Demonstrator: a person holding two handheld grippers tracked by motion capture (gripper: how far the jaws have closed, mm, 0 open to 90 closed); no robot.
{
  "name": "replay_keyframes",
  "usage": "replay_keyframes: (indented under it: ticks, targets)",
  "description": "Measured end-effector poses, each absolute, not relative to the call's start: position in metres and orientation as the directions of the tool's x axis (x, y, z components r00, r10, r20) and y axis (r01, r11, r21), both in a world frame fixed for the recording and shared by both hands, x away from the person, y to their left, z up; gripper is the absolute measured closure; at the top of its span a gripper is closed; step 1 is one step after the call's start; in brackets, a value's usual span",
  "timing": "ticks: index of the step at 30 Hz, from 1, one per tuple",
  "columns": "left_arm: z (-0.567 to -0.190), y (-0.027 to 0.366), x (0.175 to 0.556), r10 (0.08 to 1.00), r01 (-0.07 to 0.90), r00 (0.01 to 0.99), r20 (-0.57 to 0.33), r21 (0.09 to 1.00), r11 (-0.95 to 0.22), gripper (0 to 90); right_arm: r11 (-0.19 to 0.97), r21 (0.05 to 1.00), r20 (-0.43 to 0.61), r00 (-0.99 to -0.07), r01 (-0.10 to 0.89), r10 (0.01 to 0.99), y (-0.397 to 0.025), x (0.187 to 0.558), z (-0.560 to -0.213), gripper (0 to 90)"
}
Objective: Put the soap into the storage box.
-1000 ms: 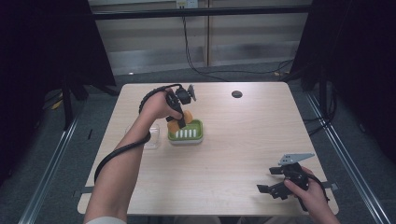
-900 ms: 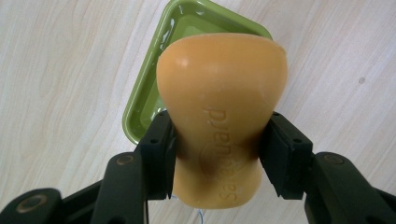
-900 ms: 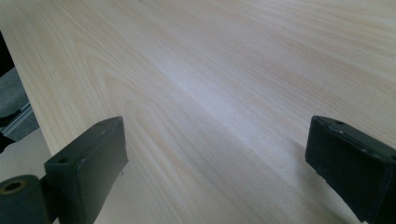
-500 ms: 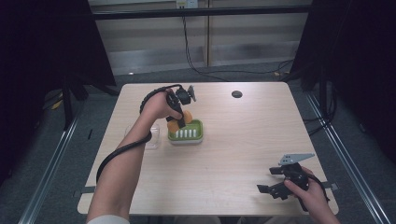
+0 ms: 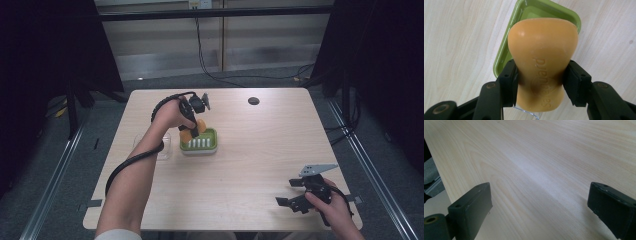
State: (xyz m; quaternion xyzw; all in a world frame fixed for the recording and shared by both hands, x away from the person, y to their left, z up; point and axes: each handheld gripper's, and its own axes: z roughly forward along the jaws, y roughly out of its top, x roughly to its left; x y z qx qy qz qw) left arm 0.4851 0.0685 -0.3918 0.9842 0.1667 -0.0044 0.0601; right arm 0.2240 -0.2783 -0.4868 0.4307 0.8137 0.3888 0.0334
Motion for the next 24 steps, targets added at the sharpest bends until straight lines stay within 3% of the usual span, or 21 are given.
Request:
replay_keyframes:
  ticks: [24]
  targets:
    - [-0.4008, 0.0666, 0.4894, 0.309, 0.309, 0.951, -0.02, 0.107, -0.945, 49.9, 0.328, 0.658, 0.286, -0.627, 0.678, 0.724, -0.2758, 0.2243, -0.4872, 5.1]
